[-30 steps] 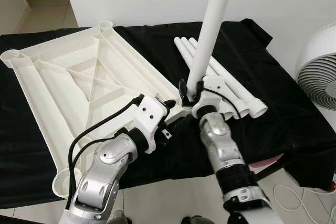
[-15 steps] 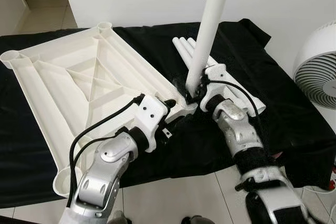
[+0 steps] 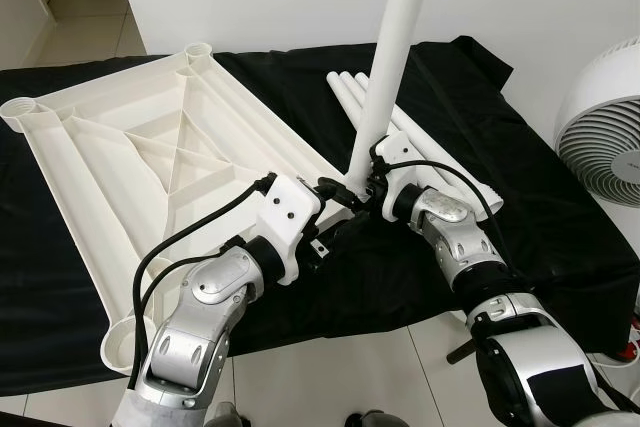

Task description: Building children table

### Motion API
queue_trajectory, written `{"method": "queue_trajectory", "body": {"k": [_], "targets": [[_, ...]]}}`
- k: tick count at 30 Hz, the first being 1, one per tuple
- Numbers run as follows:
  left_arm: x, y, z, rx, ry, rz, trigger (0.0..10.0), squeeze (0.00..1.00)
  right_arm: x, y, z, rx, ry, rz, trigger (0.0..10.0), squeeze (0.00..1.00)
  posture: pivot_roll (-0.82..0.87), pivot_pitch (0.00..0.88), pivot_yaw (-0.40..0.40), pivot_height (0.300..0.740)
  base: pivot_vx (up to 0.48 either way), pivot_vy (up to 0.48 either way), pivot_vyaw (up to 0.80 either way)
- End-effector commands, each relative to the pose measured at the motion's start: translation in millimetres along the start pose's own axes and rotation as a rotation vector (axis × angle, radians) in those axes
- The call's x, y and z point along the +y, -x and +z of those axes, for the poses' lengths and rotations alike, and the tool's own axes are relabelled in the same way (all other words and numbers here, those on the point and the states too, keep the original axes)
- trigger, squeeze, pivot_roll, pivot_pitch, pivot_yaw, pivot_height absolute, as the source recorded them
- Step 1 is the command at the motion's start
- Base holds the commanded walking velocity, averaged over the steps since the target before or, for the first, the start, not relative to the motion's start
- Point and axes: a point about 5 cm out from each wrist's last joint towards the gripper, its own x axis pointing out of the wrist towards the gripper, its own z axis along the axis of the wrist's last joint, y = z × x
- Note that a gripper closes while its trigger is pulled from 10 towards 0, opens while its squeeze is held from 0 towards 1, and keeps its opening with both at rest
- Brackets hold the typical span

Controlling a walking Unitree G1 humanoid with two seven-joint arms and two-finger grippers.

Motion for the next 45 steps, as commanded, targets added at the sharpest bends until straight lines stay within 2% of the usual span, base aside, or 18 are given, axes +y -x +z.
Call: {"method": "queue_trajectory", "body": {"k": [1,2,7,8,16,18,21,22,26,29,32,33,35,38,41,43,44,45], "targets": [[2.1,-1.4,0.3,-0.007,-0.001,0.048,10.0,0.0,2.0,-4.0,2.2,0.0,0.011,0.04,0.5,0.0,-0.03,0.044,0.005,0.74,0.0,0.0,0.0],[1.7,-1.8,0.5,-0.008,0.0,0.046,10.0,0.0,0.7,-4.0,2.8,0.0,0.014,0.047,0.0,0.0,-0.03,0.044,0.005,0.74,0.0,0.0,0.0],[0.5,-2.8,0.6,-0.011,0.003,0.042,10.0,0.0,-1.5,-3.1,1.5,0.002,0.012,0.052,0.0,0.0,-0.03,0.046,0.003,0.74,0.0,0.0,0.0],[-0.7,-3.6,0.2,-0.012,0.006,0.038,10.0,0.0,-4.2,-1.3,-3.0,0.009,-0.006,-0.004,10.0,0.0,-0.03,0.046,0.003,0.74,0.0,0.0,0.0],[-1.8,-4.6,-0.3,-0.013,0.01,0.034,10.0,0.0,-5.1,0.4,-10.9,0.028,-0.029,-0.073,10.0,0.0,-0.04,0.046,0.003,0.74,0.0,0.0,0.0],[-2.0,-5.8,-0.5,-0.015,0.011,0.028,10.0,0.0,-2.1,1.4,-18.3,0.038,-0.045,-0.157,10.0,0.0,-0.05,0.04,0.007,0.74,0.0,0.0,0.0],[-1.8,-6.3,-0.5,-0.015,0.01,0.025,10.0,0.0,-0.6,1.4,-19.0,0.031,-0.044,-0.198,10.0,0.0,-0.05,0.04,0.007,0.74,0.0,0.0,0.0],[-1.9,-6.7,-0.5,-0.015,0.01,0.019,10.0,0.0,-0.8,1.0,-19.2,0.029,-0.062,-0.307,10.0,0.0,-0.06,0.035,0.008,0.74,0.0,0.0,0.0],[-2.1,-6.9,-0.4,-0.016,0.009,0.013,10.0,0.0,-2.2,1.0,-19.8,0.034,-0.102,-0.4,10.0,0.0,-0.06,0.035,0.008,0.74,0.0,0.0,0.0],[-3.0,-6.2,-1.0,-0.015,0.01,0.011,10.0,0.0,12.8,-1.7,-21.1,0.02,-0.166,-0.5,10.0,0.0,-0.06,0.028,0.009,0.74,0.0,0.0,0.0],[-3.3,-5.8,-1.4,-0.014,0.012,0.01,10.0,0.0,17.5,-2.3,-22.0,0.021,-0.18,-0.535,10.0,0.0,-0.06,0.026,0.01,0.74,0.0,0.0,0.0],[-3.9,-6.4,-2.1,-0.014,0.014,0.009,10.0,0.0,26.8,-2.6,-21.2,0.027,-0.171,-0.637,10.0,0.0,-0.06,0.026,0.01,0.74,0.0,0.0,0.0],[-4.4,-6.3,-2.7,-0.013,0.014,0.008,10.0,0.0,32.6,-0.7,-18.5,0.025,-0.149,-0.734,10.0,0.0,-0.06,0.02,0.007,0.74,0.0,0.0,0.0],[-4.2,-6.1,-2.9,-0.012,0.014,0.008,10.0,0.0,36.7,-2.4,-18.7,0.029,-0.176,-0.732,10.0,0.0,-0.06,0.02,0.007,0.74,0.0,0.0,0.0],[-2.0,-4.4,-3.7,-0.008,0.011,0.017,10.0,0.0,47.9,-7.9,-17.2,0.012,-0.243,-0.644,10.0,0.0,-0.06,0.014,0.006,0.74,0.0,0.0,0.0],[-1.6,-3.9,-4.0,-0.007,0.01,0.018,10.0,0.0,46.3,-6.2,-15.8,0.006,-0.229,-0.646,10.0,0.0,-0.06,0.014,0.006,0.74,0.0,0.0,0.0],[-1.5,-3.7,-4.4,-0.006,0.01,0.019,10.0,0.0,44.3,-4.7,-15.3,0.001,-0.224,-0.646,10.0,0.76,-0.06,0.007,0.003,0.74,0.0,0.0,0.0],[-1.2,-3.4,-4.6,-0.005,0.008,0.02,10.0,0.0,41.3,-2.2,-14.3,-0.005,-0.22,-0.657,10.0,1.0,-0.06,0.007,0.003,0.74,0.0,0.0,0.0]]}}
